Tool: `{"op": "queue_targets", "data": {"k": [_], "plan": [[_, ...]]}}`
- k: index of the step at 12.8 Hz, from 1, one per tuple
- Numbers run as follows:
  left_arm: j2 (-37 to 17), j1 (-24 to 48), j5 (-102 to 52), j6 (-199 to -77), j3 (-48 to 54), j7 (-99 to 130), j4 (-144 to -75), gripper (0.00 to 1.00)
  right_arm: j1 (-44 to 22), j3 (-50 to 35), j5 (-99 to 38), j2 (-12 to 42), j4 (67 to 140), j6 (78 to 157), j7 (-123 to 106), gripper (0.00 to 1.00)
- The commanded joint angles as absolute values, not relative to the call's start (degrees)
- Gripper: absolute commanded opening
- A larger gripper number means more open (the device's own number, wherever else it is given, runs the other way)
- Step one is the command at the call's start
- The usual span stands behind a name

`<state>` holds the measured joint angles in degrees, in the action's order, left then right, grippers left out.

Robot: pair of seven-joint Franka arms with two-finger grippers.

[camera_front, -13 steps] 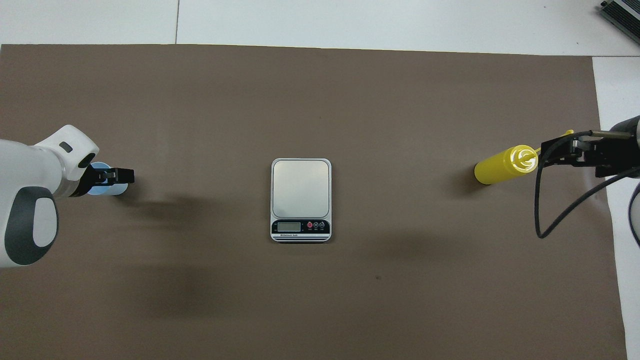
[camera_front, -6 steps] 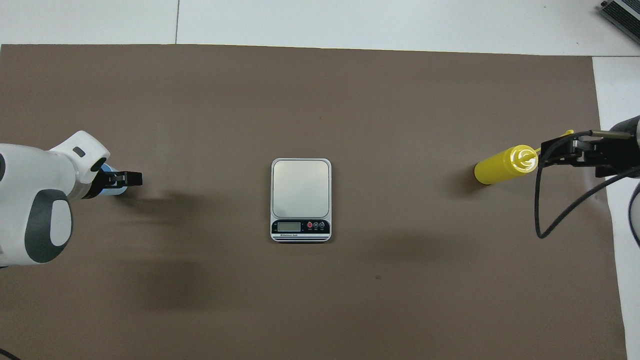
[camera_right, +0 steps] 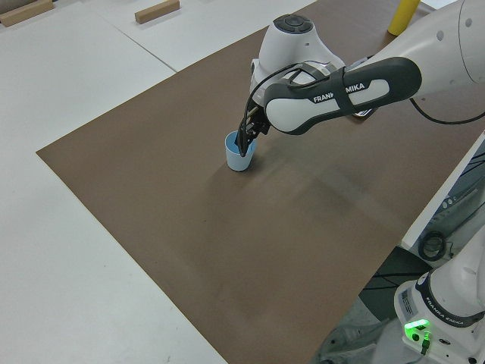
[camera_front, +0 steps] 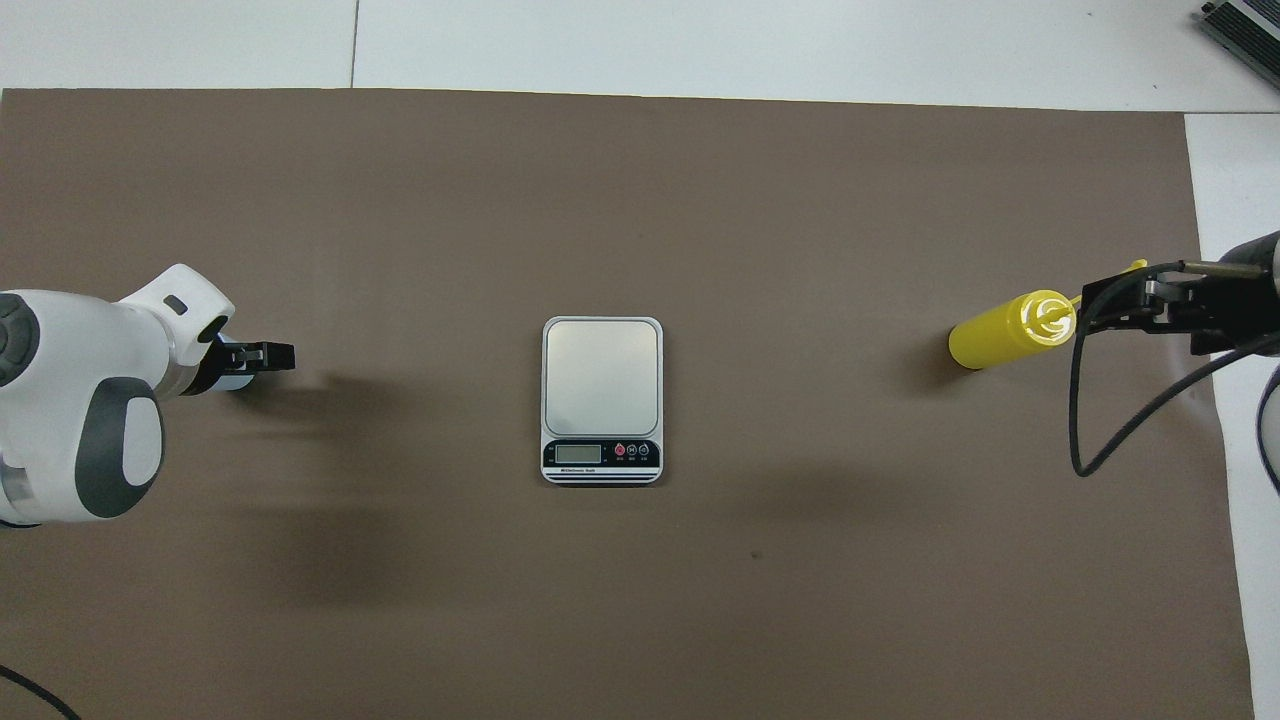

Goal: Pour seasoning into cup on scale with both arms
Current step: 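Close the left gripper on the blue cup and lift it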

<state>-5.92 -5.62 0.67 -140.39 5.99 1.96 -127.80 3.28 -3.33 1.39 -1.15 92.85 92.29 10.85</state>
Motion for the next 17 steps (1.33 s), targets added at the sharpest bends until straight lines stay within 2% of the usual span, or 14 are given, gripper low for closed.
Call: {"op": "queue_targets", "data": {"k": [1, 9, 17], "plan": [[-5.7, -6.0, 0.6, -141.3, 6.0, 1.1, -128.2, 0.79, 3.8, -3.5, 0.5, -2.1, 93.5, 91.8, 11.3, 1.00], [-6.1, -6.1, 0.7, -140.7, 5.9, 0.9, -126.0, 0.52, 3.8, -3.5, 0.5, -2.1, 93.5, 91.8, 11.3, 1.00], [-6.2, -6.3, 0.6, -138.8, 5.8, -2.0, -125.8, 0.34, 3.8, -3.5, 0.5, -2.1, 93.4, 91.8, 11.3, 1.00]]}}
